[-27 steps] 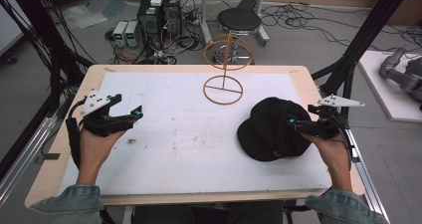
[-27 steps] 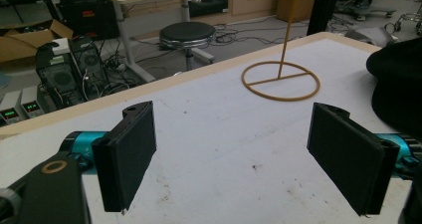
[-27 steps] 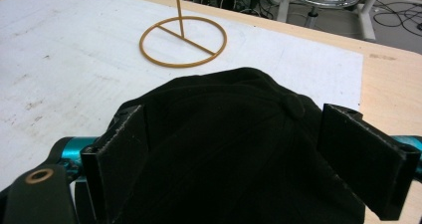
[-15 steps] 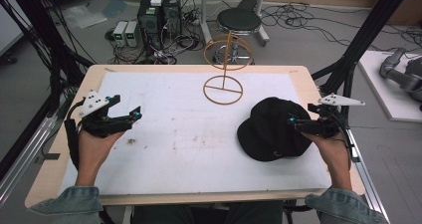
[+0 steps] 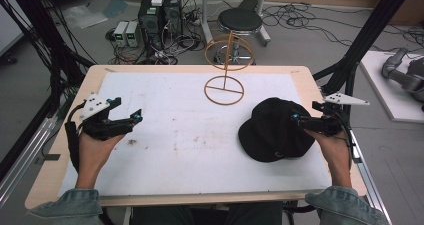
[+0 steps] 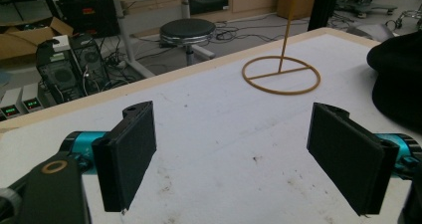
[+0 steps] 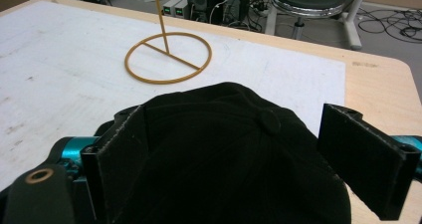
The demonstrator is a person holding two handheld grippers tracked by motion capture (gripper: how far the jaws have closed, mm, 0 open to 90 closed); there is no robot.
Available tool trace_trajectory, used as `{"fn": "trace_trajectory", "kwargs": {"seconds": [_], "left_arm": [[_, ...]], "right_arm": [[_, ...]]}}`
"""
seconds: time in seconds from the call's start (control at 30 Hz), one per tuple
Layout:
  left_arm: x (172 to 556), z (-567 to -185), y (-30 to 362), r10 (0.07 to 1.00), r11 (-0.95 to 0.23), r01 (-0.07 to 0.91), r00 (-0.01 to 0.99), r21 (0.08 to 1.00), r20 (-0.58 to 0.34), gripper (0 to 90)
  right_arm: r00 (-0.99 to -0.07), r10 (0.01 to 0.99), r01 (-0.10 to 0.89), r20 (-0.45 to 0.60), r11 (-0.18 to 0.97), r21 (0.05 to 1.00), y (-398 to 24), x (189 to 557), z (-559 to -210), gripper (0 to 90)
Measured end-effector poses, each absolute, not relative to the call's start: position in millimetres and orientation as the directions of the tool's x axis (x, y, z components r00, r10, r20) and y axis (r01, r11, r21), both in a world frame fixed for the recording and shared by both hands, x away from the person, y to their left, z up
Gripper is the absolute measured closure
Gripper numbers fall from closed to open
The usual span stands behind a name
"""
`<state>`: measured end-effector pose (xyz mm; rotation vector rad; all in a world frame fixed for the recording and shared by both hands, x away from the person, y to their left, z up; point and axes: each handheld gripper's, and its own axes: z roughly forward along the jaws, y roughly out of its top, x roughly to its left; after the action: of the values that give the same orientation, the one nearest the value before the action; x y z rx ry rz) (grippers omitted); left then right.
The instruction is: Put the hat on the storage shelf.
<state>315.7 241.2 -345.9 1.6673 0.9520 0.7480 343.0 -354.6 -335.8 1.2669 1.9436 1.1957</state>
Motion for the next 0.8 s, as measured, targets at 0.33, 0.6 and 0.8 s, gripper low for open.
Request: {"fn": "trace_trajectory", "kwargs": {"seconds": [0.33,0.6,0.8], "left_arm": [[311.7,-349.4,242.5,0.872,-0.162,0.233,0.488,0.959,0.028,19.7],[306.7,-351.9,244.0,0.871,-0.163,0.233,0.491,0.959,0.029,19.7],[303.7,-351.8,246.6,0.873,-0.162,0.233,0.486,0.959,0.030,19.7]], "right_arm": [[-0.376,0.926,0.453,0.010,0.175,0.874,-353.3,357.3,-342.9,15.0],[-0.357,0.933,0.497,0.045,0.149,0.855,-353.2,376.3,-354.9,15.2],[-0.362,0.930,0.530,0.067,0.146,0.835,-352.8,383.7,-361.6,15.2]]}}
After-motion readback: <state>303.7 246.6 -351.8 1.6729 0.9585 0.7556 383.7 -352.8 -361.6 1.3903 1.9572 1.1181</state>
